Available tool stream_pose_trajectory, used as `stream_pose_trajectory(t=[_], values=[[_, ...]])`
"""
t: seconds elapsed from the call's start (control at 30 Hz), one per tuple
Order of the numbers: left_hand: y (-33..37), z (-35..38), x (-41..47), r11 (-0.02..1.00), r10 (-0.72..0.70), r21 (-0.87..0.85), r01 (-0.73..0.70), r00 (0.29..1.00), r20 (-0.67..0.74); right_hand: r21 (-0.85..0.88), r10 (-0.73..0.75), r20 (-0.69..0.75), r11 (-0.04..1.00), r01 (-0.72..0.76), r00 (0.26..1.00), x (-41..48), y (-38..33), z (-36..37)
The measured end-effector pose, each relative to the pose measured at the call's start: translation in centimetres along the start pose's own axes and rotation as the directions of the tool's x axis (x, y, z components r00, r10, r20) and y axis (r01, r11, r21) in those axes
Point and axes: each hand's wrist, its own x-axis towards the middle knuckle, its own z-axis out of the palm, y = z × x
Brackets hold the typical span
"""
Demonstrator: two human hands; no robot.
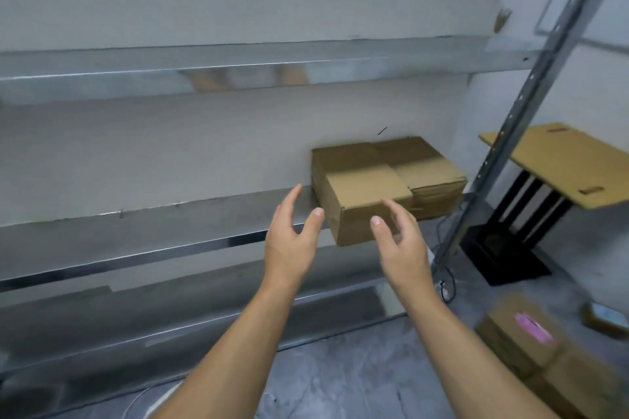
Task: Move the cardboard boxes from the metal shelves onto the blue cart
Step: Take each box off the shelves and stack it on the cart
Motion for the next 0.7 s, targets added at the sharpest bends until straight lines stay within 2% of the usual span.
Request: stream_pose_trajectory(t=[0.23,0.5,0.7], values=[[-1.7,5.0,3.4,0.999,-0.033,0.038,0.029,0.995,0.095,-0.049,0.093,-0.089,0.994,-0.098,0.992,3.3,2.7,-2.0],[-5.6,9.5,9.3,0.99,-0.119,0.099,0.101,0.973,0.198,-0.126,0.209,-0.166,0.965,-0.231,0.964,9.5,6.0,-0.4],[-8.6,11.0,10.9,0.978,-0.192,0.134,0.16,0.943,0.272,-0.132,0.365,-0.14,0.915,-0.382,0.921,12.2,9.1,0.2]])
